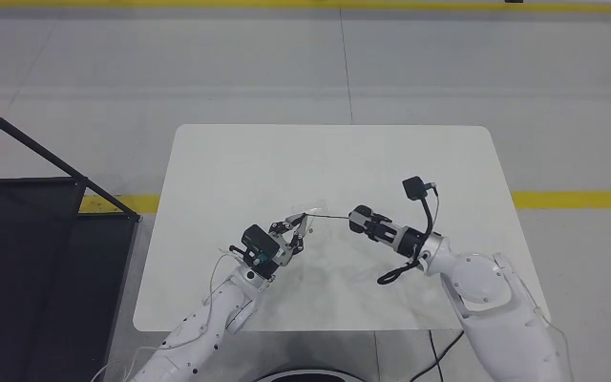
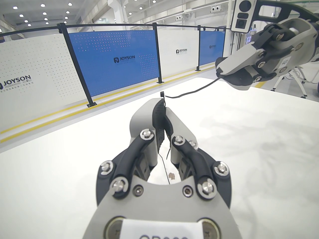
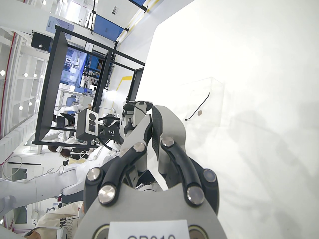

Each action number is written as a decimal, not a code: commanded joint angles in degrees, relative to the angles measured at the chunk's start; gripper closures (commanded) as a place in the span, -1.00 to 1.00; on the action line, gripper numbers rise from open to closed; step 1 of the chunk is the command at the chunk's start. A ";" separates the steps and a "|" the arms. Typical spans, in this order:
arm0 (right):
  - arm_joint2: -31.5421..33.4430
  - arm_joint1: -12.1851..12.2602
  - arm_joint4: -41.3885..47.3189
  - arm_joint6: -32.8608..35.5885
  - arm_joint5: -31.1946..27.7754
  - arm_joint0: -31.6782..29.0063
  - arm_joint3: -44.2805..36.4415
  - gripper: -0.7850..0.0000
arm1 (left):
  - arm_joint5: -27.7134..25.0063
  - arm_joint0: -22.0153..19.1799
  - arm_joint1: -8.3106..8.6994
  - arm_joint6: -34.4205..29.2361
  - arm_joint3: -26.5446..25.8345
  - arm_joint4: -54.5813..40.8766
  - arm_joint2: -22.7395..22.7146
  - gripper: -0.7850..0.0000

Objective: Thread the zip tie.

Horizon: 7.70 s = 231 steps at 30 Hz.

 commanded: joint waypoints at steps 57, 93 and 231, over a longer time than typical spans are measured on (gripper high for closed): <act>-0.80 0.17 1.57 0.37 -0.30 0.85 0.70 1.00 | 0.13 0.18 -0.02 -0.56 -0.34 0.11 -0.07 1.00; -0.21 0.43 1.15 -0.92 0.20 -0.69 -0.37 1.00 | 0.22 1.63 -1.07 -1.34 -1.29 -0.08 -2.35 1.00; -2.96 -0.23 3.51 -0.78 3.18 2.60 1.80 1.00 | 0.22 1.63 -1.07 -1.34 -1.29 -0.08 -2.35 1.00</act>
